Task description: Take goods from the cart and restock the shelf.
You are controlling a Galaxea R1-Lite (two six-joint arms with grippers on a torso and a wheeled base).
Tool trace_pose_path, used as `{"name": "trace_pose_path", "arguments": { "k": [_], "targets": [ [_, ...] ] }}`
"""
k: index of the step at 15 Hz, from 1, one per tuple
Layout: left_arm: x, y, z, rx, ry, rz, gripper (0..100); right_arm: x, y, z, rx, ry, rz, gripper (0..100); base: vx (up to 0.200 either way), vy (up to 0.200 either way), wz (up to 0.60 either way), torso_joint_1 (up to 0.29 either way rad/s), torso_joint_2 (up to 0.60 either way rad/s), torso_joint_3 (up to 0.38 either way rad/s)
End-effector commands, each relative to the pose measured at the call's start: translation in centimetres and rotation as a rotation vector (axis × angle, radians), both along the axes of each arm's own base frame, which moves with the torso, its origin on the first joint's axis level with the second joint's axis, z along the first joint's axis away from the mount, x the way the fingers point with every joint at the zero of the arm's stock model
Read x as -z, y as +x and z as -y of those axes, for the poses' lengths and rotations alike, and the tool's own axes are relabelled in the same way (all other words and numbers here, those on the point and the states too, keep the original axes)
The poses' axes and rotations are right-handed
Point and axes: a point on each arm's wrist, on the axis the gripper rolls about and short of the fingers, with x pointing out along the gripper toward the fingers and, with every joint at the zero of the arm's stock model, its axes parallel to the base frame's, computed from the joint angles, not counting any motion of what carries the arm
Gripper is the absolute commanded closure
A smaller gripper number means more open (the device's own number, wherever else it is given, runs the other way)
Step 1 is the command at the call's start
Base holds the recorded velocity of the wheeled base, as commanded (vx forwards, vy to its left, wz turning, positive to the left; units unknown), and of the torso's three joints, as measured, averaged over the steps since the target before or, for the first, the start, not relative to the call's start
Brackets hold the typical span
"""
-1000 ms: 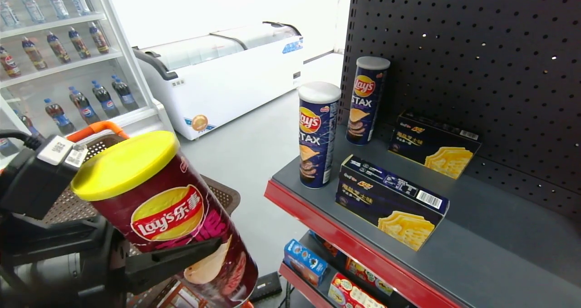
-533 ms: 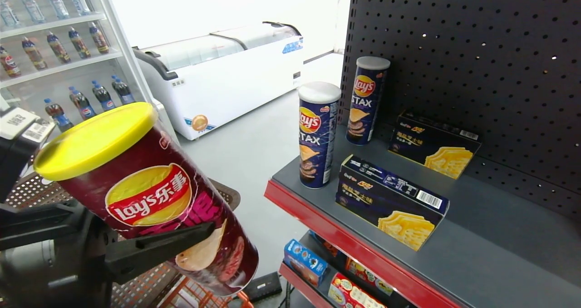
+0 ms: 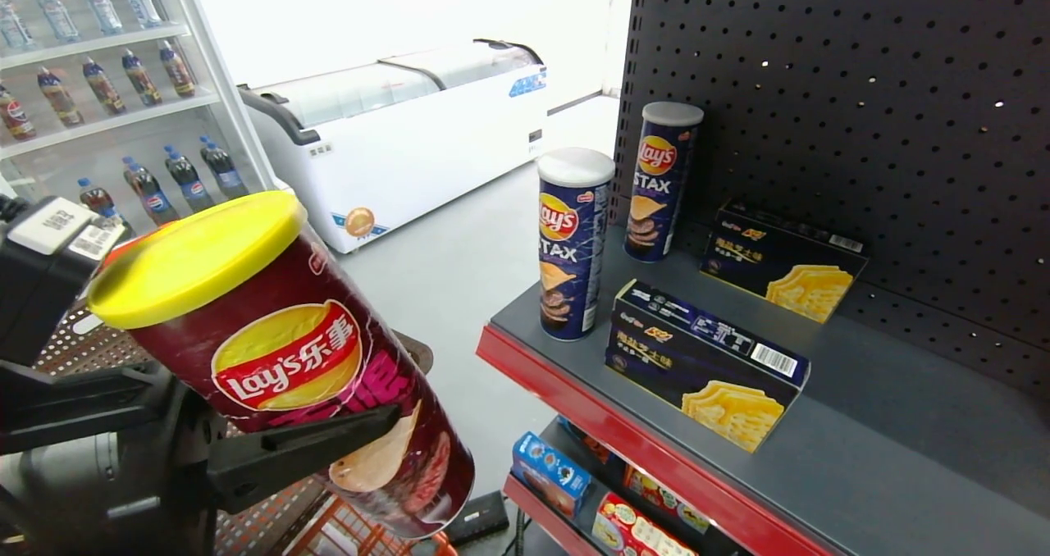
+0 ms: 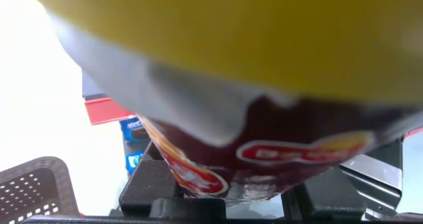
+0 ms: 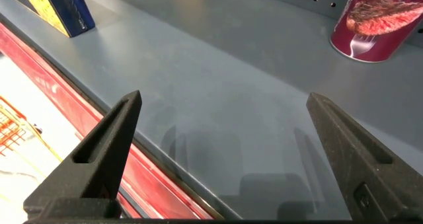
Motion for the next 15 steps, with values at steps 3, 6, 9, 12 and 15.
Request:
{"name": "trace_pose_path", "arguments": {
  "k": [3, 6, 9, 12, 15],
  "targets": [
    [-0.18, 0.40, 0.20, 0.000, 0.000, 0.001, 100, 0.00, 0.00, 0.00, 0.000, 0.000, 0.000, 0, 0.000, 0.000, -0.60, 0.002, 0.01, 0.002],
    [-0.27, 0.40, 0.23, 0.002, -0.002, 0.004, 100, 0.00, 0.00, 0.00, 0.000, 0.000, 0.000, 0, 0.000, 0.000, -0.60, -0.004, 0.00, 0.002],
    [-0.40, 0.37, 0.33, 0.008, -0.004, 0.006, 100, 0.00, 0.00, 0.00, 0.000, 0.000, 0.000, 0, 0.000, 0.000, -0.60, 0.004, 0.00, 0.002],
    [-0.62, 0.38, 0.37, 0.009, -0.008, 0.013, 100, 0.00, 0.00, 0.00, 0.000, 0.000, 0.000, 0, 0.000, 0.000, -0.60, 0.001, 0.00, 0.002],
    [-0.66, 0.29, 0.38, 0.014, -0.009, 0.014, 100, 0.00, 0.00, 0.00, 0.000, 0.000, 0.000, 0, 0.000, 0.000, -0.60, 0.002, 0.00, 0.002]
  ]
}}
